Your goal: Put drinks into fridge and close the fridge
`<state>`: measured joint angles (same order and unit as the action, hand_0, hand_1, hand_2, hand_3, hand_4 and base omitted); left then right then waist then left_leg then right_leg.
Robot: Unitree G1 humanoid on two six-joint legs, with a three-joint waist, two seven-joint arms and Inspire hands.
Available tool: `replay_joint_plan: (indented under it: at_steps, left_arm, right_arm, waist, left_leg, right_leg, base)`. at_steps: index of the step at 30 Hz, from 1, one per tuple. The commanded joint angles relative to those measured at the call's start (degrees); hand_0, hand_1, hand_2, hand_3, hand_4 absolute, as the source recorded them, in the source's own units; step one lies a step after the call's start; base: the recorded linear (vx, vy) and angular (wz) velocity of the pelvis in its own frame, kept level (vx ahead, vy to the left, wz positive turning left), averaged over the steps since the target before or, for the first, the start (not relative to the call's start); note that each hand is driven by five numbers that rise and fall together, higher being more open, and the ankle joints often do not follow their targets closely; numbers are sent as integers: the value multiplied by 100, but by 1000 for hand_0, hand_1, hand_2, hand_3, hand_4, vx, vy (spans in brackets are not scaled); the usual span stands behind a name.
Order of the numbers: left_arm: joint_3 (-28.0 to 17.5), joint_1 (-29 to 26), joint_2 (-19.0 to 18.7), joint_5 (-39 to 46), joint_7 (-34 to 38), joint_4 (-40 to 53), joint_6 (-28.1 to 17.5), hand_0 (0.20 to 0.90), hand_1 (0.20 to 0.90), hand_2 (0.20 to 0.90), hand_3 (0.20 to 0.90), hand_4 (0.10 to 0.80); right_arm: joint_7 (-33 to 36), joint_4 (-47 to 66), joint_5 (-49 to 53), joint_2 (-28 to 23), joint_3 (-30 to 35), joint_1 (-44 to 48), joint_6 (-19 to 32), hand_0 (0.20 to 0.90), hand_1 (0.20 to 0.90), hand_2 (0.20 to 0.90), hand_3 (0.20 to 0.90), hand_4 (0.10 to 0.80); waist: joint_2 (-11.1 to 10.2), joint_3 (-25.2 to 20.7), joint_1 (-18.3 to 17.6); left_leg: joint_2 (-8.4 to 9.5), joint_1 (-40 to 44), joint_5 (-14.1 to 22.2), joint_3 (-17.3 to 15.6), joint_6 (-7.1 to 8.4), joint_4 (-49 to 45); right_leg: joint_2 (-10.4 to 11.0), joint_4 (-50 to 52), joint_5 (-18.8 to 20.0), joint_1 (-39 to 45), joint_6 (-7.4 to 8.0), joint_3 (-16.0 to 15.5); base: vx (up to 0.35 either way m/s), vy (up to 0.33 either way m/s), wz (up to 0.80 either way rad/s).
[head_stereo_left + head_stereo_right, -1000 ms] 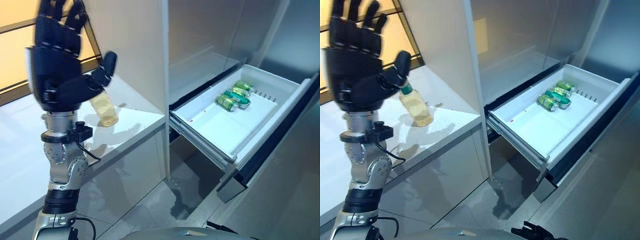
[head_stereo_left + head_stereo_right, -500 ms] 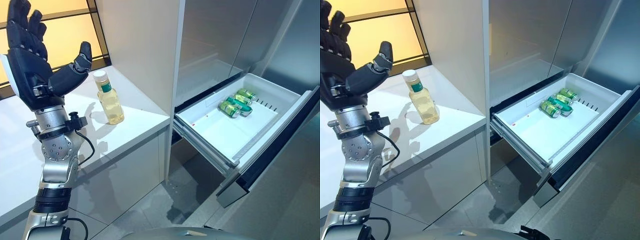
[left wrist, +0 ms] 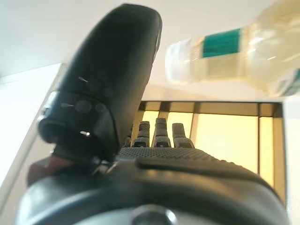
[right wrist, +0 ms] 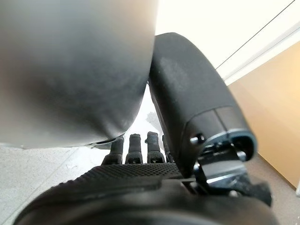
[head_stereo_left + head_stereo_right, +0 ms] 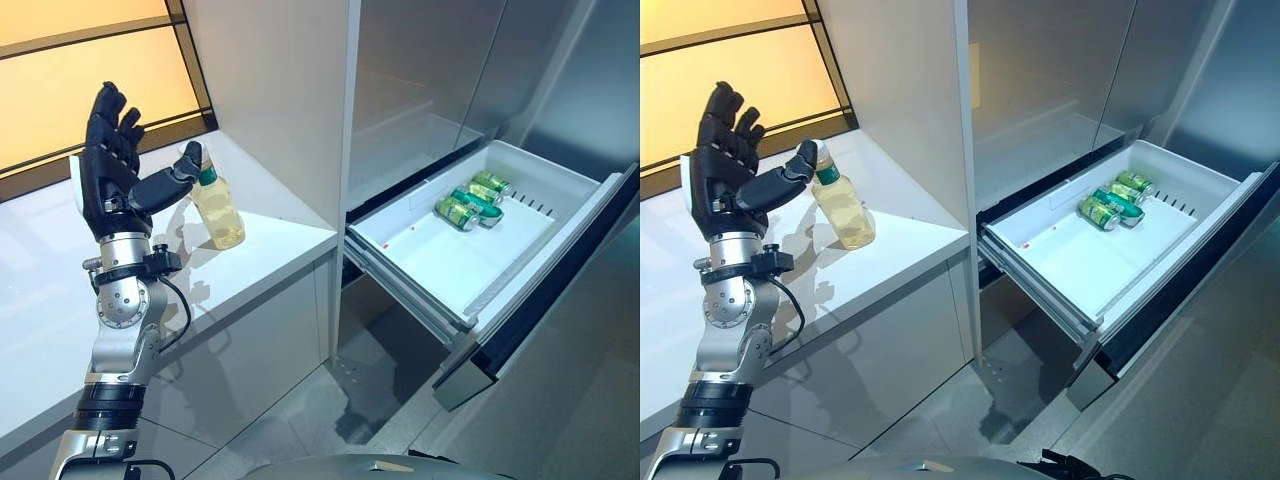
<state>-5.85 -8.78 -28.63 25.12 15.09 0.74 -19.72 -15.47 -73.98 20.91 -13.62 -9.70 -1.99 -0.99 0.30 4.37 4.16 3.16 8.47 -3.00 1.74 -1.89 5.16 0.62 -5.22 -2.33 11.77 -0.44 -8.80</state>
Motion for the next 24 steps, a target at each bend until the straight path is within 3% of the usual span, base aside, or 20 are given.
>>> replay_joint_plan:
  at_steps: [1, 24]
  left_arm:
    - [-141, -439, -221, -24, -214, 190, -269, 900, 900, 900, 900, 800]
    - [227, -561, -375, -464, -19, -770, 535, 900, 900, 900, 900, 800]
  right_arm:
    - [-133, 13, -228, -23, 0, 188, -16, 900, 900, 900, 900, 800]
    - [-138, 111, -292, -93, 50, 180, -135, 900, 900, 900, 900, 800]
  waist:
    - [93, -58, -78]
    - [163, -49, -235]
  left_leg:
    - [-79, 161, 642, -187, 68, -16]
    - [-74, 235, 654, -333, 53, -16]
  right_leg:
    - [-6, 529, -380, -242, 230, -117]
    - [-11, 535, -363, -220, 278, -17]
  base:
    - [0, 0, 0]
    - [0, 0, 0]
